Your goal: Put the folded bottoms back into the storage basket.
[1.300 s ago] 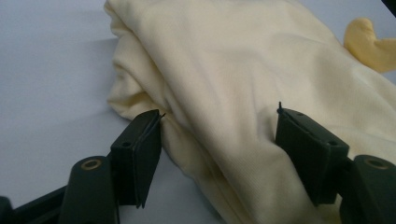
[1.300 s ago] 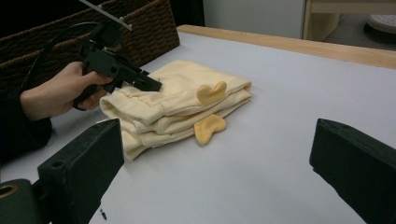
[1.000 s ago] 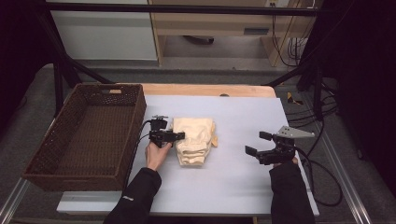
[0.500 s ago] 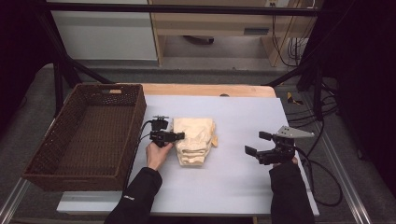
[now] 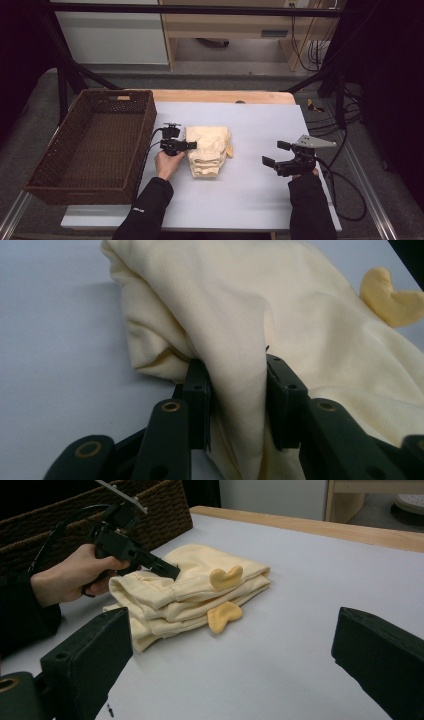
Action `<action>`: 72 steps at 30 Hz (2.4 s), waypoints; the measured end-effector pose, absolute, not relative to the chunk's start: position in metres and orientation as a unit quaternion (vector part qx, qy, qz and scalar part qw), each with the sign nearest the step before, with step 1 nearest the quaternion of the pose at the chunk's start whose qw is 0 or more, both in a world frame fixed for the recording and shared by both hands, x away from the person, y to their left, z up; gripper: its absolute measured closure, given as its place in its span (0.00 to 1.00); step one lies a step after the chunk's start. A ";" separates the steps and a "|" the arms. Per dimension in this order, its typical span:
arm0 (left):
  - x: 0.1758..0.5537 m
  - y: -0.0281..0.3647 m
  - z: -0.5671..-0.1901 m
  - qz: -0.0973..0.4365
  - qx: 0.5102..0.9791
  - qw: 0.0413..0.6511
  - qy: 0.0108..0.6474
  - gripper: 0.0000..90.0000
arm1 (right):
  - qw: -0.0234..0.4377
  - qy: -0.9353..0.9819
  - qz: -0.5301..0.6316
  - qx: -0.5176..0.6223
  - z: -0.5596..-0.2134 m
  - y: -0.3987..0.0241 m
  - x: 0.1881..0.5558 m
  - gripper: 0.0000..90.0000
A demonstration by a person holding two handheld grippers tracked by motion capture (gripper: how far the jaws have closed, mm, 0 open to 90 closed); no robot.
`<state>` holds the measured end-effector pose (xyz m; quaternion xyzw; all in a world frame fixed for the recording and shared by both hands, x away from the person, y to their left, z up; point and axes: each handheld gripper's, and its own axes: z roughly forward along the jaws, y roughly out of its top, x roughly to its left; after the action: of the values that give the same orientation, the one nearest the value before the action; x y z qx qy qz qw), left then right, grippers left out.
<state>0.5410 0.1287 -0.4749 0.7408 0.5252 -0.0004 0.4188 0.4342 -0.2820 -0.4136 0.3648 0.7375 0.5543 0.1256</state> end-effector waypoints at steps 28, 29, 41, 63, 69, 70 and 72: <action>0.533 0.129 -0.459 0.013 0.737 0.454 0.501 0.81 | 0.126 0.737 0.555 0.363 -0.413 -0.283 0.434 0.04; 0.533 0.129 -0.458 0.014 0.737 0.455 0.500 0.81 | 0.126 0.737 0.555 0.363 -0.413 -0.283 0.434 0.04; 0.528 0.125 -0.446 0.019 0.744 0.460 0.484 0.82 | 0.127 0.736 0.556 0.363 -0.412 -0.283 0.433 0.04; 0.520 0.114 -0.425 0.019 0.754 0.477 0.452 0.82 | 0.127 0.736 0.557 0.363 -0.412 -0.283 0.433 0.04; 0.517 0.110 -0.419 0.020 0.756 0.482 0.443 0.82 | 0.128 0.736 0.557 0.363 -0.412 -0.284 0.433 0.04; 0.517 0.109 -0.418 0.020 0.756 0.484 0.441 0.82 | 0.128 0.736 0.558 0.363 -0.412 -0.284 0.433 0.04; 0.515 0.107 -0.415 0.020 0.758 0.485 0.436 0.82 | 0.129 0.736 0.558 0.362 -0.412 -0.284 0.433 0.04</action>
<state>0.5153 0.1070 -0.4154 0.7577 0.4363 0.0198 0.4849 0.4333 -0.2837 -0.4120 0.3619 0.7360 0.5575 0.1286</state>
